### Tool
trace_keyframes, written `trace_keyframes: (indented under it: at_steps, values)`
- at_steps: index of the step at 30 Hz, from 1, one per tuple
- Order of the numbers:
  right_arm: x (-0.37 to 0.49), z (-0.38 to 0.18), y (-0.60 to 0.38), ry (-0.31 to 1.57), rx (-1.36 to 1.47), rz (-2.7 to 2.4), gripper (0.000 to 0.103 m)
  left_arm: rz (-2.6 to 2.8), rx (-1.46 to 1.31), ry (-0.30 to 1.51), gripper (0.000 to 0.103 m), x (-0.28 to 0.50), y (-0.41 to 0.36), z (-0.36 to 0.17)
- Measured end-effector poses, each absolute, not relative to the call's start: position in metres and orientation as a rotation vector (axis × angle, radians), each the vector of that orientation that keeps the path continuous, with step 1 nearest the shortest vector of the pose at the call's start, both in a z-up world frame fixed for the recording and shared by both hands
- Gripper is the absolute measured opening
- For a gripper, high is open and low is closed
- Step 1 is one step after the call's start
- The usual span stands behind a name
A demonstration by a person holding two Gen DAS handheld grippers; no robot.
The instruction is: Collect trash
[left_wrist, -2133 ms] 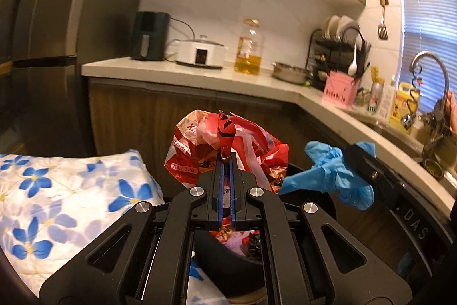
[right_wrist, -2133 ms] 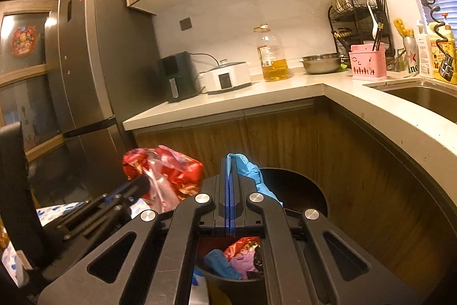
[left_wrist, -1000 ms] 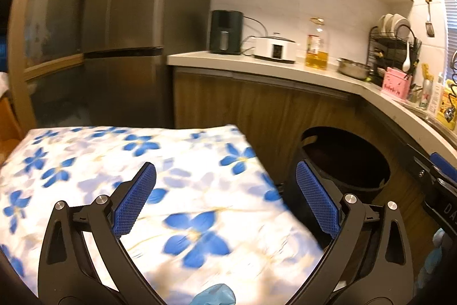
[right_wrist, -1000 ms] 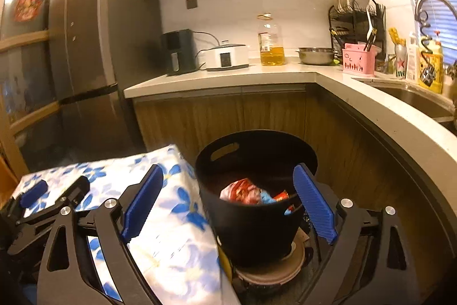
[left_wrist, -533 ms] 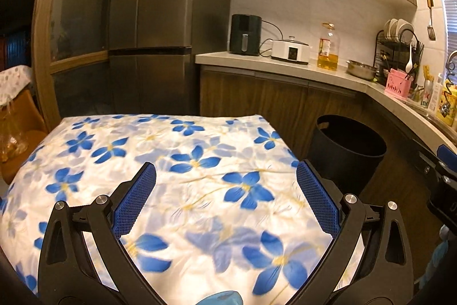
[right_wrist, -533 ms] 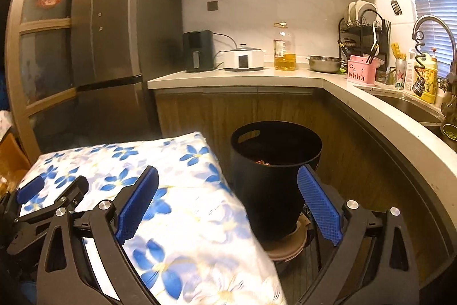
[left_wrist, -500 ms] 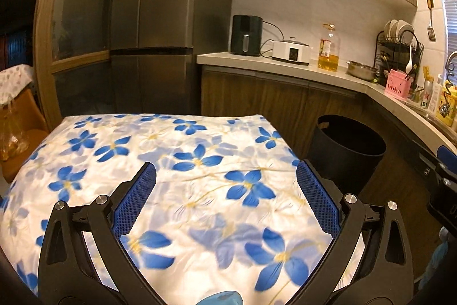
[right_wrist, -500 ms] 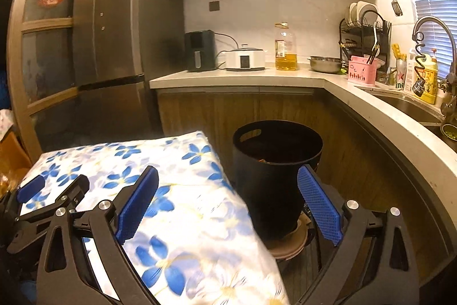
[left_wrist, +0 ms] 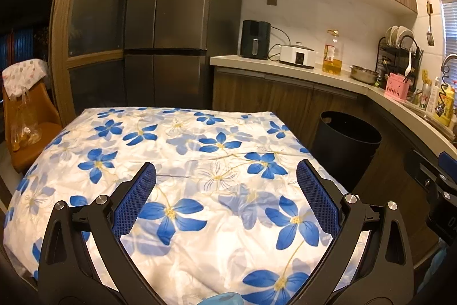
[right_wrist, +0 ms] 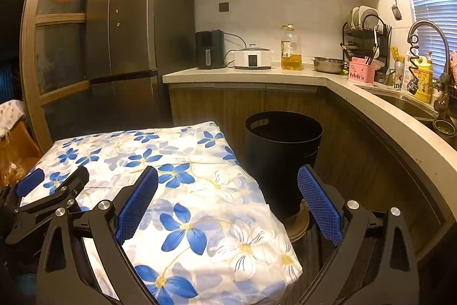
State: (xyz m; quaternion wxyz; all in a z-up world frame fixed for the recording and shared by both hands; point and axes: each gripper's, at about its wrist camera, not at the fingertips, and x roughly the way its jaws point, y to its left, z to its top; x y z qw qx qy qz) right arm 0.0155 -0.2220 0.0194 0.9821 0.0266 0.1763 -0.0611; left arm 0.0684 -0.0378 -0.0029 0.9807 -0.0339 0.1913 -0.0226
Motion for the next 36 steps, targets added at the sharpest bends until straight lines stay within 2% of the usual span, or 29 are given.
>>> trace_keyframes:
  at_steps: [36]
  values:
    - [-0.014,0.035,-0.207,0.309,0.055,-0.103,0.095,-0.07,-0.082,0.341,0.097,0.031,-0.025,0.009]
